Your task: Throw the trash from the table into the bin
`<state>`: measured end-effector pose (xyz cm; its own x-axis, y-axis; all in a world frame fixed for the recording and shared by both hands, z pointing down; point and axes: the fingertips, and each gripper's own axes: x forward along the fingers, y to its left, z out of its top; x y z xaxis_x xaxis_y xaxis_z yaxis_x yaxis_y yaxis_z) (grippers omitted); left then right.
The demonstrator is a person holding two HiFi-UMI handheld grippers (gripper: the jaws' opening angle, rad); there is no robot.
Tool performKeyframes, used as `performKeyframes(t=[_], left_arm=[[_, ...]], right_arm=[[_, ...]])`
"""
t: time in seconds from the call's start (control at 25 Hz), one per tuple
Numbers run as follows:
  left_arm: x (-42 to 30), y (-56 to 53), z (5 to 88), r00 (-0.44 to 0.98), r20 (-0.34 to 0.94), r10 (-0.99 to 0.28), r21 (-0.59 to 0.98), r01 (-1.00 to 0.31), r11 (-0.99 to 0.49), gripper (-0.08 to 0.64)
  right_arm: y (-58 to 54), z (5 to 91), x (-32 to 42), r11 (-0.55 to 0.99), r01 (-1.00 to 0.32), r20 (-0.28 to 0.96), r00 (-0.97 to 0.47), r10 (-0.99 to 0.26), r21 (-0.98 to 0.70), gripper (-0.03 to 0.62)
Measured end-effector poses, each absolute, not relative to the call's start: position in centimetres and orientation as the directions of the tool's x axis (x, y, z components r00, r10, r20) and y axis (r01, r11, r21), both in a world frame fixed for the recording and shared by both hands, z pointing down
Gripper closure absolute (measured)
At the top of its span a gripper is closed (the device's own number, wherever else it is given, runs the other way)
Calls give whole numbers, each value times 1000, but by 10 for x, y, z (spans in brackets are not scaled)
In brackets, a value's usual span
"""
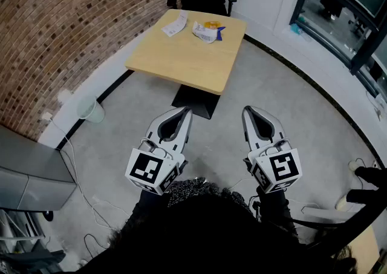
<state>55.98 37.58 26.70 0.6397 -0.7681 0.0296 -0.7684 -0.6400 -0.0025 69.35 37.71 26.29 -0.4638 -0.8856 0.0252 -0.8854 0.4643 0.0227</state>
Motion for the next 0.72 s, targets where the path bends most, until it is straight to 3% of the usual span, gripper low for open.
performKeyframes(t=[0.72], left_arm=[[530, 287, 273, 651, -16, -759, 35, -758, -651, 552]], right_arm=[[291, 278, 664, 466, -883, 39, -465, -885, 46, 581]])
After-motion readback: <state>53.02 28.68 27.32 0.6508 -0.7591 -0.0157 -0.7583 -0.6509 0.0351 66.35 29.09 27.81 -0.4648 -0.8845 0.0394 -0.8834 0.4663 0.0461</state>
